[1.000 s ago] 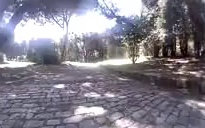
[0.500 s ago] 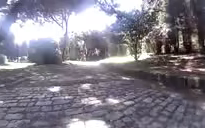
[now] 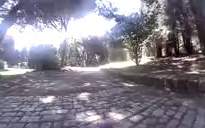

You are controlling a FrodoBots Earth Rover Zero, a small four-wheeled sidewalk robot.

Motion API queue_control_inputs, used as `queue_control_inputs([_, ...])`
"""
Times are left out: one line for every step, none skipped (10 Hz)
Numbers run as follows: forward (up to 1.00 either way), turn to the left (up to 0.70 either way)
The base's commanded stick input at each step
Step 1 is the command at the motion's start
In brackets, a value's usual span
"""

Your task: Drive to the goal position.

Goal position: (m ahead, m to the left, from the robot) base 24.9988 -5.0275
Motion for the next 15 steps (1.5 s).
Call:
queue_control_inputs([0.70,0.00])
queue_control_inputs([0.70,0.00])
queue_control_inputs([0.70,0.00])
queue_control_inputs([0.70,0.00])
queue_control_inputs([0.70,0.00])
queue_control_inputs([0.70,0.00])
queue_control_inputs([0.70,0.00])
queue_control_inputs([0.70,0.00])
queue_control_inputs([0.70,0.00])
queue_control_inputs([0.70,0.00])
queue_control_inputs([0.70,0.00])
queue_control_inputs([0.70,0.00])
queue_control_inputs([0.70,0.00])
queue_control_inputs([0.70,0.14])
queue_control_inputs([0.70,0.35])
